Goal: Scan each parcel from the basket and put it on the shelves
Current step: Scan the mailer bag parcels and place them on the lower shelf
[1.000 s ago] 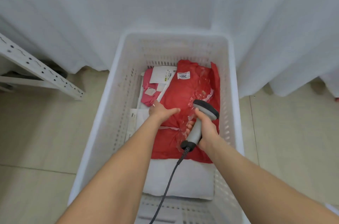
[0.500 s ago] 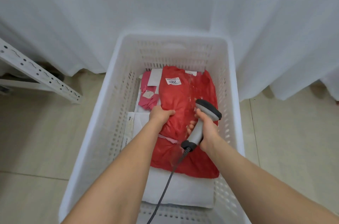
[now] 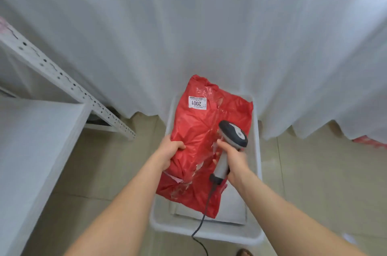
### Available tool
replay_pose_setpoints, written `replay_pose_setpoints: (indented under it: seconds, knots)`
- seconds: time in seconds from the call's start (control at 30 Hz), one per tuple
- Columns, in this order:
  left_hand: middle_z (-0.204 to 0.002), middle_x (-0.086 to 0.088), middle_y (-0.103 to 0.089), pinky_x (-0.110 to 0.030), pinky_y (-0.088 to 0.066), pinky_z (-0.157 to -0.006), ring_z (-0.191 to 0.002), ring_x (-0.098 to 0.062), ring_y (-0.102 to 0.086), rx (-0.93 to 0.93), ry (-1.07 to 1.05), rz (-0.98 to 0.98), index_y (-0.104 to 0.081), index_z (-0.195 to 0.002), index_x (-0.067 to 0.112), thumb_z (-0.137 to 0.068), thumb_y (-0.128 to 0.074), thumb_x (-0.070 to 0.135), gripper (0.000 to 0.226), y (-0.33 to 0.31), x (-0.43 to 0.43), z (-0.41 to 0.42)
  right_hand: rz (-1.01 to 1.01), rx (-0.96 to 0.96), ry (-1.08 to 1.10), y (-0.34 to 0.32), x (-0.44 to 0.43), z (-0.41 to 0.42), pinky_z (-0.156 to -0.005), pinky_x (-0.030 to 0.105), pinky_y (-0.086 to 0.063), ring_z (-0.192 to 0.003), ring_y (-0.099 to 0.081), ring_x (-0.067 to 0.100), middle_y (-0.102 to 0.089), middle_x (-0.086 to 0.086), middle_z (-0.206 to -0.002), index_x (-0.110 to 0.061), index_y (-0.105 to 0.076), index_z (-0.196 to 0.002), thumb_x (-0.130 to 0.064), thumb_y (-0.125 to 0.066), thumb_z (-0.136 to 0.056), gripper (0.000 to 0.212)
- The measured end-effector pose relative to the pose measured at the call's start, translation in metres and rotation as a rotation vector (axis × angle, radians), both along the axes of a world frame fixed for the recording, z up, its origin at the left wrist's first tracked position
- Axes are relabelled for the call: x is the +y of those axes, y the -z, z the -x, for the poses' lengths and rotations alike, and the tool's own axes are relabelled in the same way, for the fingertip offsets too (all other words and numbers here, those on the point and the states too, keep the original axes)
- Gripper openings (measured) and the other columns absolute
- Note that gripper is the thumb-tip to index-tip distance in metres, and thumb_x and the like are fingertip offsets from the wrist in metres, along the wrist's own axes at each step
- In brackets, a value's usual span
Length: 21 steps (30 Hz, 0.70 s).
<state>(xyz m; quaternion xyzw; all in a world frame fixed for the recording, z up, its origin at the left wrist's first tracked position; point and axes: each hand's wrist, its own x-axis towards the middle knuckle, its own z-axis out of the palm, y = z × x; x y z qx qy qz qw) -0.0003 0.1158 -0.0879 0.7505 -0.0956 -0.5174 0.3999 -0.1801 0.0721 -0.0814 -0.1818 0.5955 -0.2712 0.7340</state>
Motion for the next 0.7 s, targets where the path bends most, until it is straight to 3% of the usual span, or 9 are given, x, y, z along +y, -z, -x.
replay_pose_setpoints:
  seconds: [0.13,0.33,0.47,0.6,0.7]
  knots:
    - [-0.082,-0.014,-0.068,-0.033,-0.055,-0.071,-0.072,-0.027,-0.064,0.061,0.065,0.035,-0.062,-0.1,0.009,-0.078,-0.049,-0.01,0.032,-0.101,0.013,-0.003,0.071,-0.001,0.023,-0.105,0.005,-0.018,-0.062,0.031,-0.054,-0.073,-0.066,0.019,-0.07,0.006,-0.089,-0.014,-0.066,-0.102,-0.012,-0.08,-0.077,0.03]
    - [-0.066,-0.01,-0.068,-0.027,-0.055,-0.057,-0.055,-0.021,-0.064,0.141,0.086,0.157,-0.062,-0.097,0.012,-0.081,-0.042,-0.007,0.032,-0.247,0.016,0.002,0.199,-0.036,0.014,-0.242,0.02,-0.035,-0.071,0.037,-0.055,-0.078,-0.065,0.022,-0.069,0.005,-0.09,-0.012,-0.064,-0.105,-0.005,-0.08,-0.075,0.035]
    - [-0.077,-0.009,-0.071,-0.03,-0.055,-0.067,-0.063,-0.021,-0.066,0.193,0.13,0.159,-0.063,-0.098,0.013,-0.086,-0.049,0.011,0.019,-0.321,0.023,0.005,0.28,-0.053,-0.016,-0.31,0.032,-0.034,-0.091,0.046,-0.053,-0.095,-0.064,0.03,-0.068,0.013,-0.107,-0.006,-0.062,-0.116,-0.003,-0.079,-0.076,0.043]
    - [-0.081,-0.006,-0.074,-0.027,-0.058,-0.066,-0.068,-0.017,-0.07,0.207,0.203,0.183,-0.07,-0.094,0.013,-0.087,-0.062,0.035,0.025,-0.379,0.037,0.021,0.358,-0.079,-0.08,-0.356,0.052,-0.023,-0.091,0.046,-0.054,-0.098,-0.066,0.032,-0.068,0.018,-0.11,-0.003,-0.063,-0.115,0.001,-0.075,-0.079,0.039]
    - [-0.083,-0.007,-0.074,-0.027,-0.059,-0.064,-0.071,-0.018,-0.071,0.152,0.189,0.238,-0.07,-0.098,0.013,-0.085,-0.068,0.032,0.024,-0.412,0.052,0.039,0.413,-0.04,-0.129,-0.378,0.067,-0.008,-0.092,0.046,-0.054,-0.097,-0.066,0.032,-0.069,0.016,-0.104,-0.007,-0.065,-0.105,0.003,-0.074,-0.078,0.03]
